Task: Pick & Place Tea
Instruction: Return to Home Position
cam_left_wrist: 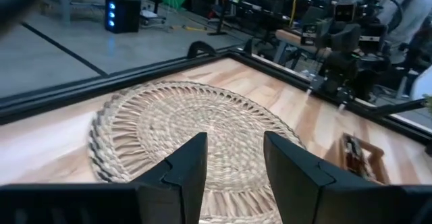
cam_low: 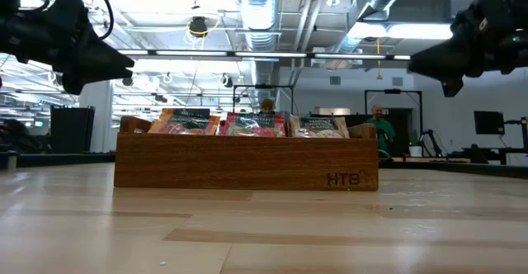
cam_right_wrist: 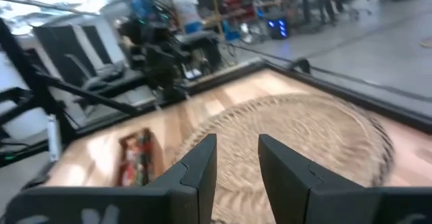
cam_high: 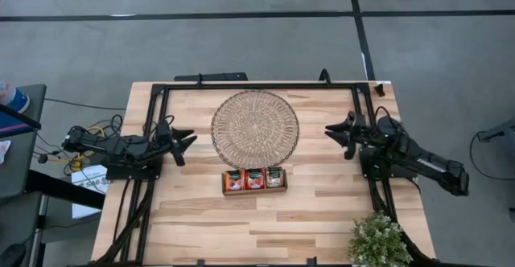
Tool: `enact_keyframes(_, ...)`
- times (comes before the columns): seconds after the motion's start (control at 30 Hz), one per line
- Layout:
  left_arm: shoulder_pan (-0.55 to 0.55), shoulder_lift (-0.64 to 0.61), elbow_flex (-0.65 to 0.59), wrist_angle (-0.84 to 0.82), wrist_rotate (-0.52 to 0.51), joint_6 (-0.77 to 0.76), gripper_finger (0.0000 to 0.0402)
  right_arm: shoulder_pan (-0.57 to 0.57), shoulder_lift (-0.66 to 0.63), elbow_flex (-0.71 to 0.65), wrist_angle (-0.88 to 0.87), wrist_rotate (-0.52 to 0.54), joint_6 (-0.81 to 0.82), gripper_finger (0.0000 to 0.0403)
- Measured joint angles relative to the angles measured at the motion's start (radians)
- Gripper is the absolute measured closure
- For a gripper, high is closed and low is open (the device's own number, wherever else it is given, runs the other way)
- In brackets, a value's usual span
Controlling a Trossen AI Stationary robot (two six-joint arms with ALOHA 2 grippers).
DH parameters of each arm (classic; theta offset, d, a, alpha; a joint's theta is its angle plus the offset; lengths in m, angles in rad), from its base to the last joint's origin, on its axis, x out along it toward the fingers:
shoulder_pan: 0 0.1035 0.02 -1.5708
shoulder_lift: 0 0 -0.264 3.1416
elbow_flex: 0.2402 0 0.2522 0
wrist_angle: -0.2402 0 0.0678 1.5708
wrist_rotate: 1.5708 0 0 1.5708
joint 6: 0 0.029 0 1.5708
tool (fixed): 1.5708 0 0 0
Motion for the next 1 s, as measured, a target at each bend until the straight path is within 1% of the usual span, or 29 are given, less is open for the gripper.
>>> enact_keyframes(0.1,0.0,0.0,0.0,0.0,-0.032,0.009,0.0263,-0.026,0.0,0.0,-0.031,-0.002,-0.006,0.0301)
enact_keyframes(0.17,0.0,0.0,0.0,0.0,-0.042,0.009,0.0263,-0.03,0.0,0.0,-0.028,-0.019,-0.038,0.0301)
enact_keyframes(0.3,0.0,0.0,-0.001,0.001,-0.027,0.001,0.0263,-0.029,0.0,0.0,-0.023,-0.029,-0.084,0.0301)
enact_keyframes(0.37,0.0,0.0,-0.002,0.02,0.01,-0.009,0.0263,-0.029,0.0,0.0,0.009,-0.067,-0.103,0.0301)
enact_keyframes(0.4,0.0,0.0,-0.003,0.048,0.045,-0.015,0.0263,-0.029,0.0,0.0,0.03,-0.104,-0.112,0.0301)
enact_keyframes(0.47,0.0,0.002,-0.007,0.083,0.15,-0.006,0.0263,-0.029,0.0,0.002,0.05,-0.159,-0.122,0.0301)
enact_keyframes(0.53,0.0,0.004,-0.008,0.093,0.2,-0.025,0.0263,-0.029,0.0,0.002,0.051,-0.161,-0.123,0.0301)
enact_keyframes(0.67,0.0,0.003,-0.008,0.101,0.247,-0.059,0.0263,-0.031,0.0,0.002,0.048,-0.162,-0.139,0.0301)
enact_keyframes(0.73,0.0,0.003,-0.013,0.099,0.245,-0.062,0.0263,-0.038,0.0,0.002,0.048,-0.162,-0.139,0.0301)
enact_keyframes(0.77,0.0,0.003,-0.023,0.124,0.242,-0.067,0.0263,-0.042,0.0,0.002,0.048,-0.172,-0.14,0.0301)
enact_keyframes(0.9,0.0,0.004,-0.054,0.221,0.251,-0.028,0.0263,-0.06,0.0,0.002,0.049,-0.275,-0.141,0.0301)
enact_keyframes(1.0,0.0,0.011,-0.063,0.25,0.251,-0.003,0.0263,-0.067,0.0,0.002,0.053,-0.306,-0.14,0.0301)
